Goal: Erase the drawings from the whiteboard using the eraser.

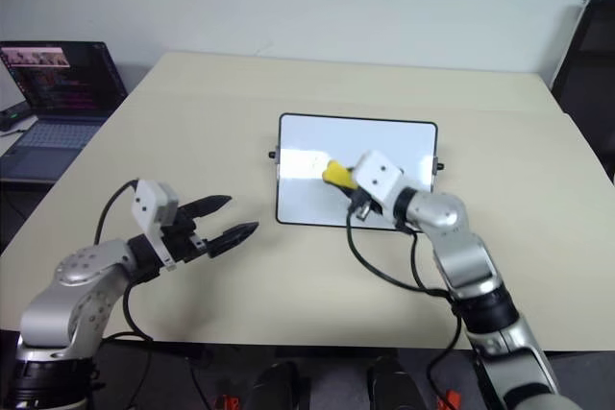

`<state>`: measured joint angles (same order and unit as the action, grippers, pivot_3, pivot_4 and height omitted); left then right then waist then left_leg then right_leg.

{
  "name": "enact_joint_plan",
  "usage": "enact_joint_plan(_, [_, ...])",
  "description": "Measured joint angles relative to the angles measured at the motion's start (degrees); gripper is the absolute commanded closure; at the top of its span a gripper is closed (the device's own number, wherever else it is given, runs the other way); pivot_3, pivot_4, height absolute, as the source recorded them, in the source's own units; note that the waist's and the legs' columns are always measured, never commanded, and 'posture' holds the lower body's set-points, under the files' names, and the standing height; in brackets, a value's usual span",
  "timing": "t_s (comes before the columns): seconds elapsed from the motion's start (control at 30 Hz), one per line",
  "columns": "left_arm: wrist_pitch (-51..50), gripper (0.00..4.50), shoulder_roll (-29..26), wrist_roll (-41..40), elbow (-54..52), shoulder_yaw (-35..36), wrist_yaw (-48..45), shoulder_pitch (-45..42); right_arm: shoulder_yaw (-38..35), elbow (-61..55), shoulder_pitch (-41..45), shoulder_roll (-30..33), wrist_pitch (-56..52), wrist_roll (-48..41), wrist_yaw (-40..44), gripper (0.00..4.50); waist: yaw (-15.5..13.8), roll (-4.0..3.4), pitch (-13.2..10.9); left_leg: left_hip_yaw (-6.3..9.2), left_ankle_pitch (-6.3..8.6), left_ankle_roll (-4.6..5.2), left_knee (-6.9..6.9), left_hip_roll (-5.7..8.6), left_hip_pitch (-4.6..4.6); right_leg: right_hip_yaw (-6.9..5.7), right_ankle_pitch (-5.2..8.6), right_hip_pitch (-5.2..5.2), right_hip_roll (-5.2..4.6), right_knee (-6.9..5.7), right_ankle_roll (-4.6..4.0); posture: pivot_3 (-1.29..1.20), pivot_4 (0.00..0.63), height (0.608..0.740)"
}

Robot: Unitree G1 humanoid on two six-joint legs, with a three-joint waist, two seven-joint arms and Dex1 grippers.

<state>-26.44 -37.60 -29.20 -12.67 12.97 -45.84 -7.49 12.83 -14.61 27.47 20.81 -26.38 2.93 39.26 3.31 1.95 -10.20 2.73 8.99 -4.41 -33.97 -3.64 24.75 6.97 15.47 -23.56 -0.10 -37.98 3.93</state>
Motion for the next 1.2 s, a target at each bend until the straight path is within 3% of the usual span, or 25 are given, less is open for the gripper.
enact_joint_plan(0.23, [0.2,0.00,0.4,-0.1,-2.5,0.7,2.5,0.0,-1.0,-9.4,-13.5,-4.0,-3.8,-3.3,-5.4,3.41,0.1,0.01,0.0,0.00,0.00,-0.01,-0.07,0.00,-0.02,0.03,-0.03,0.01,0.00,-0.03,-0.05,0.00,0.150,0.740])
enact_joint_plan(0.47, [0.2,0.00,0.4,-0.1,-2.5,0.9,3.3,-1.8,-0.5,-10.2,-15.7,-4.8,-3.8,-3.9,-9.5,3.41,0.1,0.02,0.0,-0.01,0.00,-0.01,-0.08,0.00,-0.03,0.02,-0.04,0.01,-0.01,-0.02,-0.05,0.00,0.150,0.740])
enact_joint_plan(0.67, [-0.6,0.00,0.1,0.2,-1.6,0.0,2.5,-2.6,6.1,-2.4,-2.8,-2.8,-0.9,2.9,-9.6,3.41,0.5,0.02,0.0,-0.02,-0.01,0.00,-0.08,0.00,-0.03,0.00,-0.05,-0.01,-0.01,-0.02,-0.05,0.00,0.150,0.740])
enact_joint_plan(0.87, [-0.8,0.00,-0.2,0.2,-0.6,-0.2,2.2,-3.6,9.9,15.0,12.9,-4.7,4.2,8.1,-9.8,3.41,0.5,0.02,0.0,-0.02,-0.01,0.00,-0.03,-0.01,-0.02,-0.02,-0.06,-0.02,0.00,-0.02,-0.02,0.00,0.150,0.740])
enact_joint_plan(1.07, [-0.8,0.00,-0.6,0.3,0.0,-0.1,1.5,-3.9,10.9,29.9,22.3,-7.5,8.8,11.8,-12.0,3.41,0.4,0.02,0.0,0.00,0.00,-0.01,0.01,0.00,0.02,-0.04,-0.20,-0.03,0.00,-0.01,0.18,0.00,0.150,0.740])
enact_joint_plan(1.2, [-0.8,0.00,-0.6,0.3,-0.1,-0.1,1.5,-3.4,12.5,30.9,22.6,-6.1,9.7,13.0,-8.4,3.41,0.4,0.01,0.0,0.00,0.00,0.00,0.02,-0.01,0.02,-0.05,-0.19,-0.02,0.00,-0.02,0.19,0.00,0.150,0.740])
